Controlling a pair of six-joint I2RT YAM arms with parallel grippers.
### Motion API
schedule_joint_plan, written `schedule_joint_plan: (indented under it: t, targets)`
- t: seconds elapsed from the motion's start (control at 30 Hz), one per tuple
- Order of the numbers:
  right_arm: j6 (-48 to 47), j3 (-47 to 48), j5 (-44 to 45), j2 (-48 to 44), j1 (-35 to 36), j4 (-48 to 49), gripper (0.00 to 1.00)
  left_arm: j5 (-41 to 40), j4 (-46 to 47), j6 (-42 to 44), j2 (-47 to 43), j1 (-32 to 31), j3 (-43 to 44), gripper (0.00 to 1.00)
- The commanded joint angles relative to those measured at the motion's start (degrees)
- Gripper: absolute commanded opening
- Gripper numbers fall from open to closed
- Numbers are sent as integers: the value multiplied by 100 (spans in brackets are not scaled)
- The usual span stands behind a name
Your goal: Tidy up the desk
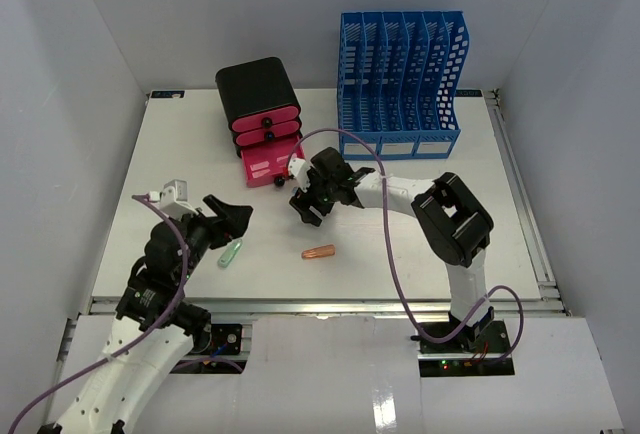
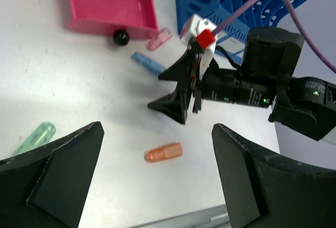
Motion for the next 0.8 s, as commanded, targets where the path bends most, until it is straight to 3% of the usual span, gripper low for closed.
schedule_joint_plan:
  t: [0.0, 0.1, 0.3, 0.4, 0.77]
  targets:
    - [45, 326, 763, 177, 77, 540, 76, 30, -852, -421, -293, 11, 38, 97]
    - [-21, 300, 925, 144, 84, 603, 74, 41, -980, -380, -234, 12, 180, 97]
    - [-484, 27, -25, -431, 70, 356, 73, 50, -992, -285, -168, 4, 223, 97]
    - [-789, 72, 82, -521, 55, 339, 74, 73, -999, -287, -47, 4, 214, 97]
    - [-1111, 975, 555, 430, -134, -259, 73, -103, -1584, -709, 964, 5, 403, 97]
